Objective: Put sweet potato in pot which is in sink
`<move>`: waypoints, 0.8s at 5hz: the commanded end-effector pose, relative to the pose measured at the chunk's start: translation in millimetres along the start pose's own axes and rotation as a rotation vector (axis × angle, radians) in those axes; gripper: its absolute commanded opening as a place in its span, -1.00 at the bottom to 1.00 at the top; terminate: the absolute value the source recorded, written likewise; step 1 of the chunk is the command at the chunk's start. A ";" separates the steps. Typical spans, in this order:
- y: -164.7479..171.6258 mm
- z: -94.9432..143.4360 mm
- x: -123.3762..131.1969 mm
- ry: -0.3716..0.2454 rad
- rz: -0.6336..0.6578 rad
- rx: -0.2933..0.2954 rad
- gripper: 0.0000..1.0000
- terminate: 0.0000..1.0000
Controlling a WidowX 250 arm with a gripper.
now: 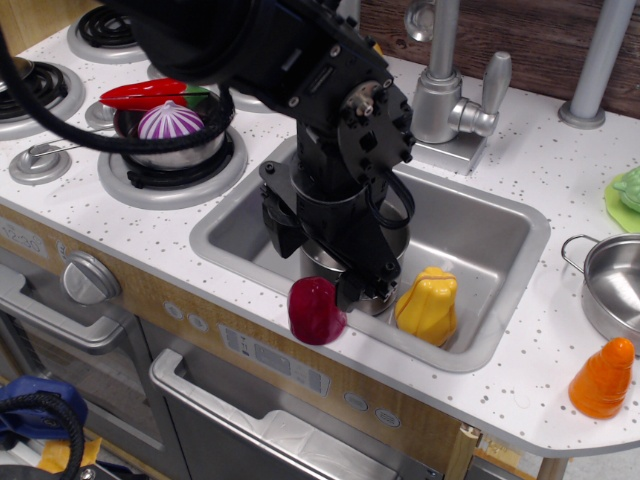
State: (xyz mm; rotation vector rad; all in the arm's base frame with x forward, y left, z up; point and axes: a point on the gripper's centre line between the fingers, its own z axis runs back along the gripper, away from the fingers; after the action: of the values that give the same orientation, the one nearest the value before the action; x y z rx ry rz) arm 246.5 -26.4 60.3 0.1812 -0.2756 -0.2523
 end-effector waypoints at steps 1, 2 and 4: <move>0.0 0.0 0.0 0.000 0.000 0.000 1.00 -1.00; 3.3 -12.9 0.6 -0.026 -0.013 -0.018 1.00 -1.00; 2.9 -26.5 4.1 -0.050 -0.001 -0.024 1.00 -1.00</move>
State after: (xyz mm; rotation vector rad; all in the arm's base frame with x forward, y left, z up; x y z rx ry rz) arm 253.6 -26.2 25.9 0.1193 -0.3152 -0.2514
